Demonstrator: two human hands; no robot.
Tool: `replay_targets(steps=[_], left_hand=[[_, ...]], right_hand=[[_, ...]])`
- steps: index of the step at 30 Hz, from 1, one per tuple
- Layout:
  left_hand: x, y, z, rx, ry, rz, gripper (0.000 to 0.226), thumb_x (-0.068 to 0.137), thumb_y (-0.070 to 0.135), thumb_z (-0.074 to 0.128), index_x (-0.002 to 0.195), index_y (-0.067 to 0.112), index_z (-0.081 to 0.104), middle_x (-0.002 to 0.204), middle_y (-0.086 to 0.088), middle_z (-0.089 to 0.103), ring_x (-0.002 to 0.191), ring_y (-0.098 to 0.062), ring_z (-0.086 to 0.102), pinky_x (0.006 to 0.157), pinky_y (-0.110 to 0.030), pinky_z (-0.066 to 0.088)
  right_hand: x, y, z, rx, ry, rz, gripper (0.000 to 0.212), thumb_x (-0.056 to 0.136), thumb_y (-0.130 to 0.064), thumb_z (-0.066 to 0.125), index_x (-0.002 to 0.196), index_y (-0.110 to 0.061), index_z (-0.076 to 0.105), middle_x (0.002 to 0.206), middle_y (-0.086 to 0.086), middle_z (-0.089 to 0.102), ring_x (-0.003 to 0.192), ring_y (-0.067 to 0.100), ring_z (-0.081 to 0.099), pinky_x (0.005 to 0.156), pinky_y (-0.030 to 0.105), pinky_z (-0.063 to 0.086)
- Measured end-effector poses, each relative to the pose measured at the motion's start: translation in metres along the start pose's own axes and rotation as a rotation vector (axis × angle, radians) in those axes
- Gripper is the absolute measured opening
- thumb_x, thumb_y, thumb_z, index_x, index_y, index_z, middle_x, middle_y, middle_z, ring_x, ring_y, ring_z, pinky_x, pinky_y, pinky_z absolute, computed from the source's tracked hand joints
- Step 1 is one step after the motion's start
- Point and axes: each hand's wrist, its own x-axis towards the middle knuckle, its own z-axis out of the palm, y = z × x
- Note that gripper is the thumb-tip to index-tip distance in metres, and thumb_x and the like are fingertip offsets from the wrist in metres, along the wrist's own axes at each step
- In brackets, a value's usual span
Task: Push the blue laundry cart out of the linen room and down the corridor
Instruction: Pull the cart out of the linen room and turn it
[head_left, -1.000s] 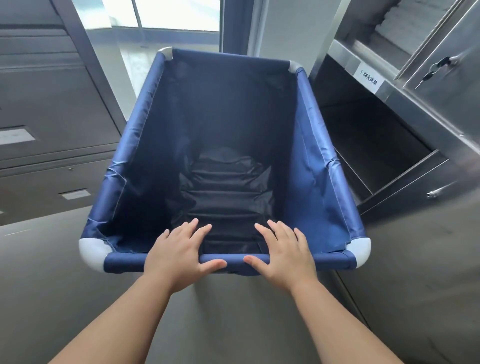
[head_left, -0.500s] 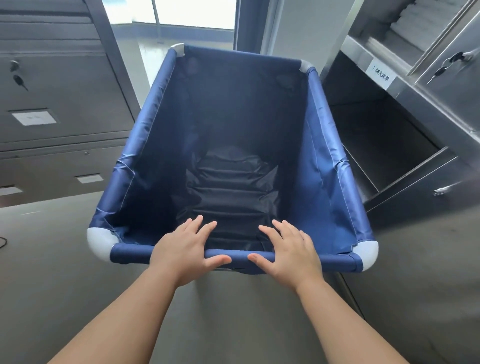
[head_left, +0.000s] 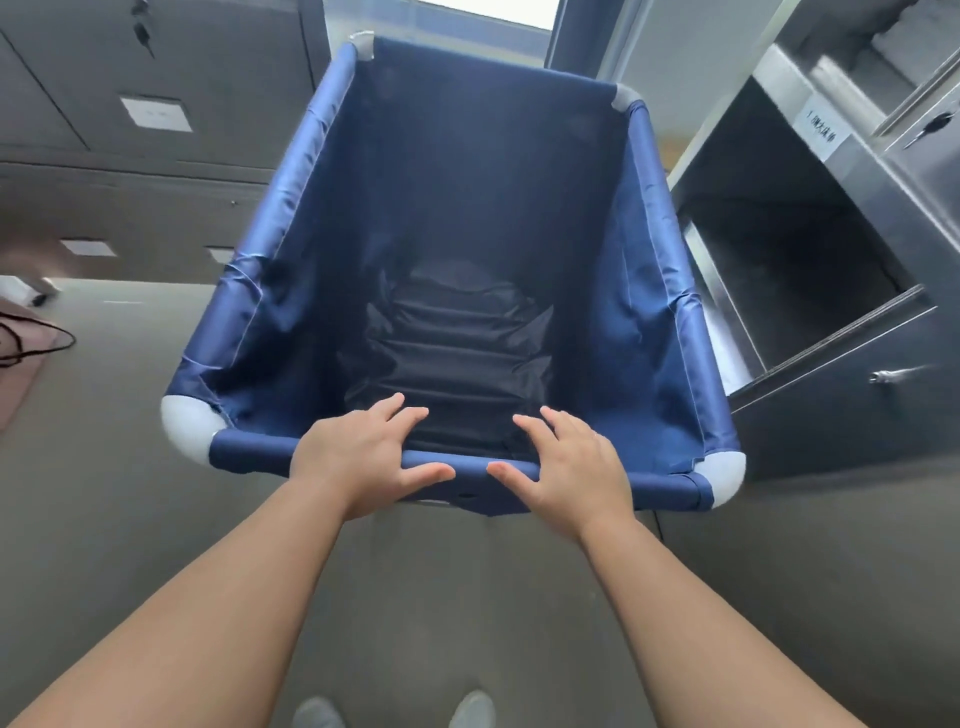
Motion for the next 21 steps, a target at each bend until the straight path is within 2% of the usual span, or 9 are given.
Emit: replay_targets(steps=[5, 11, 21], left_hand=[[-0.019, -0.001, 0.007, 0.01, 0.019, -0.004, 0.105, 0.061, 0.101, 0.004, 0.147, 0.047, 0.027, 0.162, 0.016, 0.025, 0.124, -0.015, 0.055, 0.081, -0.04, 0.05], [-0.043, 0.005, 0.013, 0.006, -0.02, -0.012, 0.105, 0.062, 0.098, 0.005, 0.147, 0.044, 0.031, 0.158, 0.014, 0.033, 0.123, -0.019, 0.057, 0.081, -0.04, 0.048], [-0.1, 0.023, 0.03, 0.0, -0.023, -0.024, 0.101, 0.064, 0.097, 0.006, 0.142, 0.042, 0.039, 0.139, 0.018, 0.052, 0.107, -0.017, 0.062, 0.073, -0.038, 0.046]], right_hand=[[-0.022, -0.007, 0.008, 0.0, 0.014, -0.014, 0.08, 0.083, -0.081, 0.027, 0.148, -0.035, 0.039, 0.156, -0.003, 0.039, 0.143, 0.014, 0.028, 0.106, 0.04, 0.036], [-0.047, -0.007, 0.01, -0.025, 0.025, -0.05, 0.079, 0.083, -0.08, 0.029, 0.147, -0.034, 0.042, 0.153, -0.001, 0.043, 0.142, 0.016, 0.032, 0.11, 0.042, 0.03], [-0.098, -0.005, 0.02, -0.057, -0.007, -0.086, 0.083, 0.082, -0.083, 0.021, 0.146, -0.036, 0.041, 0.153, -0.004, 0.043, 0.139, 0.015, 0.037, 0.107, 0.041, 0.033]])
